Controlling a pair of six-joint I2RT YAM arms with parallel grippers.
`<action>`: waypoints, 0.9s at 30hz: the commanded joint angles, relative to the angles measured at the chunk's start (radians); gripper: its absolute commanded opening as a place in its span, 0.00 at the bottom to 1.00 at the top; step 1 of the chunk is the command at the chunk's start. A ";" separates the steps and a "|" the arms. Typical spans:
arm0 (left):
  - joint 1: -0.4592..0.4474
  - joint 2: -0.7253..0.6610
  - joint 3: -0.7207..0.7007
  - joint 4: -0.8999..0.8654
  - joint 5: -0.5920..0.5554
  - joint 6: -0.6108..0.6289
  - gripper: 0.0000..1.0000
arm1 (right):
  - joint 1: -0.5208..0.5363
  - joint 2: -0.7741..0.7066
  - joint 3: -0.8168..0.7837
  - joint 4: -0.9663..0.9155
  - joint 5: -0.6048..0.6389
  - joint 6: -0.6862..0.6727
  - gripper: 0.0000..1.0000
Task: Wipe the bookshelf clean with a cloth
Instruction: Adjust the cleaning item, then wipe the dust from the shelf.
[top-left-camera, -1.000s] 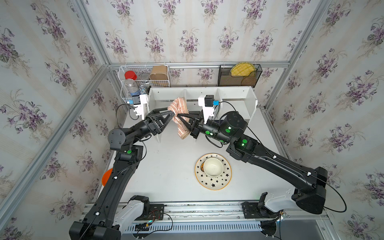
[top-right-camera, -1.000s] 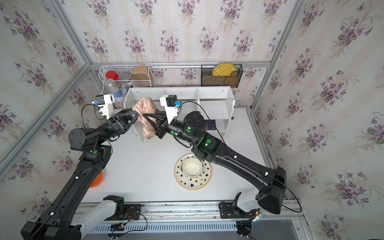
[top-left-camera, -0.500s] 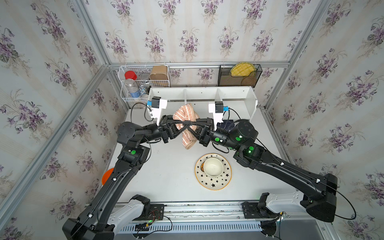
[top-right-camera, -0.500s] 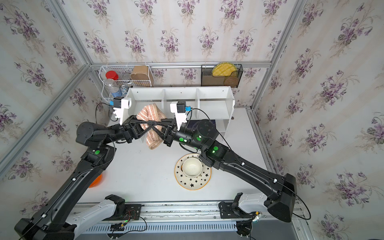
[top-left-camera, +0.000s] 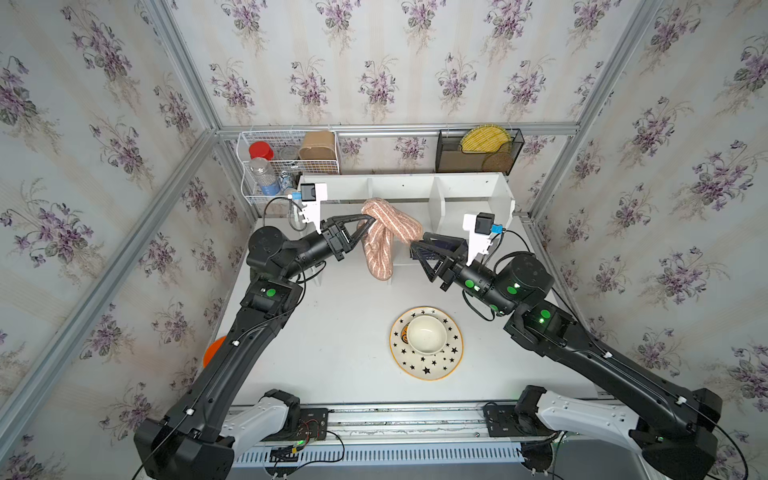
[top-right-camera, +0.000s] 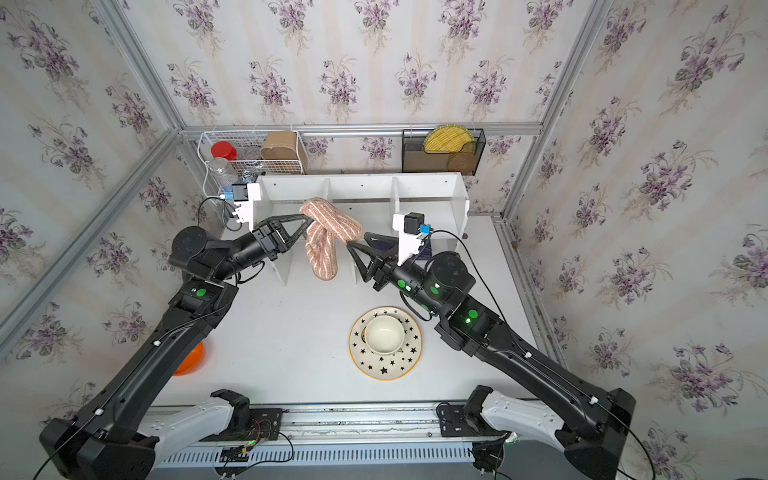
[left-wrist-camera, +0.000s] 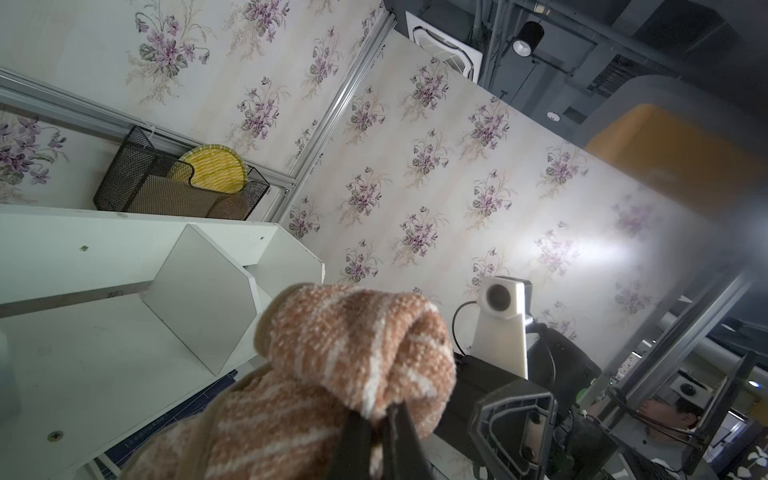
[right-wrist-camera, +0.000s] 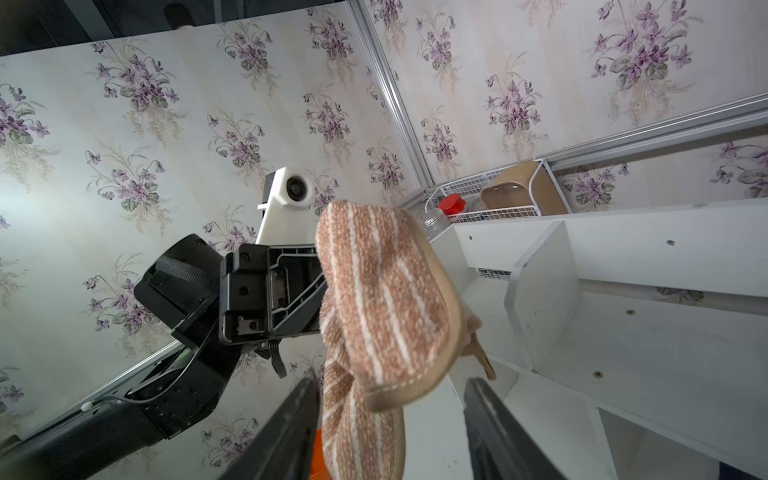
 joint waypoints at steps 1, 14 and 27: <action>0.003 -0.002 0.084 -0.224 -0.179 0.162 0.00 | -0.009 -0.034 0.008 -0.088 0.117 -0.053 0.71; 0.040 0.129 0.351 -0.711 -0.729 0.446 0.00 | -0.054 -0.201 -0.055 -0.249 0.237 -0.075 0.78; 0.044 0.453 0.442 -0.670 -0.696 0.509 0.00 | -0.061 -0.270 -0.145 -0.291 0.250 -0.039 0.72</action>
